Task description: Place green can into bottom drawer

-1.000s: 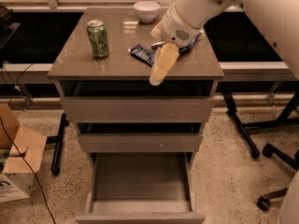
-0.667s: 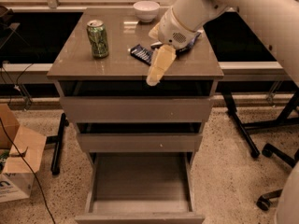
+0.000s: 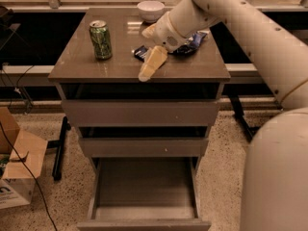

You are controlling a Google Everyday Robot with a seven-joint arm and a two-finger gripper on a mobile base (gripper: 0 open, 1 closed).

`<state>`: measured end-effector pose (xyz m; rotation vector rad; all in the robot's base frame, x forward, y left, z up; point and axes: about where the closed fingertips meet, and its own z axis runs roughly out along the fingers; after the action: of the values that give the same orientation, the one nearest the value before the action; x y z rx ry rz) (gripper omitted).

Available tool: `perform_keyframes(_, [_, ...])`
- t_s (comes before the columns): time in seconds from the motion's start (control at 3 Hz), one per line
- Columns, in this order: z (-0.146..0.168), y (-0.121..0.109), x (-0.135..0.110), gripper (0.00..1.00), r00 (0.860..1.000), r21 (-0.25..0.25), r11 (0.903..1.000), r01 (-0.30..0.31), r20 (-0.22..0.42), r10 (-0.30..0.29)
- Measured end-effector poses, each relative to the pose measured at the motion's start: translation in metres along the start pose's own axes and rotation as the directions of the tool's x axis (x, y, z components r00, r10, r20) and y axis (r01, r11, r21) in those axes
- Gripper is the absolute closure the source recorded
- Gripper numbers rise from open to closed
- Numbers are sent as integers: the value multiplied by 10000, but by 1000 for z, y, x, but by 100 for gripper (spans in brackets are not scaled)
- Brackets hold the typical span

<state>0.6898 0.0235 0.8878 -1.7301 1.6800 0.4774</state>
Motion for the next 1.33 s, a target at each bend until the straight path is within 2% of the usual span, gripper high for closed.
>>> perform_keyframes(0.33, [22, -27, 1, 0, 9938, -6, 9999, -119, 1109, 119])
perform_keyframes(0.67, [43, -50, -6, 0, 9785, -70, 9999, -154, 2055, 165])
perform_keyframes(1.33, [77, -76, -31, 0, 9522, -314, 9995, -61, 3050, 154])
